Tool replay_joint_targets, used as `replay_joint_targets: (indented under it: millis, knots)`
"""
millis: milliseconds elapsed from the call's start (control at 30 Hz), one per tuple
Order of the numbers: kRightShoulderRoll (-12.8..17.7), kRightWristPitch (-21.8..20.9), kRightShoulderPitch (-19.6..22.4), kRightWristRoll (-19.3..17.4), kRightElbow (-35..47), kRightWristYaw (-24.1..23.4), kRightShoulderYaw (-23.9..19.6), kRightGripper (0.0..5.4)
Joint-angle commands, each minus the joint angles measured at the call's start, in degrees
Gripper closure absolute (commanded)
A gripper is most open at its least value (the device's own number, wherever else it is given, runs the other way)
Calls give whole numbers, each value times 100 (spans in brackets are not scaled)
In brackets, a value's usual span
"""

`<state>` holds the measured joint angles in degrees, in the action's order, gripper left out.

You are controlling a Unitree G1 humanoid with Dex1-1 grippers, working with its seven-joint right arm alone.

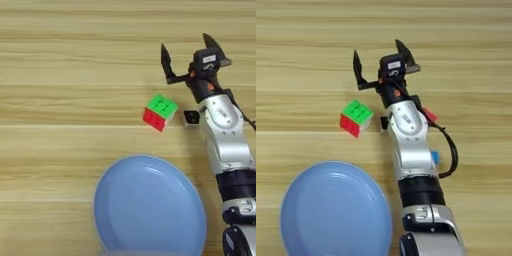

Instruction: Move the objects on the table

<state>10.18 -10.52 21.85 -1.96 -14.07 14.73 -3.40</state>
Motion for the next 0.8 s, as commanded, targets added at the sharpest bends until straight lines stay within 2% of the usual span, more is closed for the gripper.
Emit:
replay_joint_targets:
  millis: [33,67,100,333,567,800]
  knots:
    - [273,622,454,-404,241,682,99,2]
    - [308,720,450,-491,265,858,108,2]
    - [358,1000,445,-653,279,1110,120,2]
    - [919,1915,348,-677,380,2075,371,2]
    - [1171,2273,266,-599,570,2348,390,2]
    - [1244,2313,80,-393,431,2523,639,2]
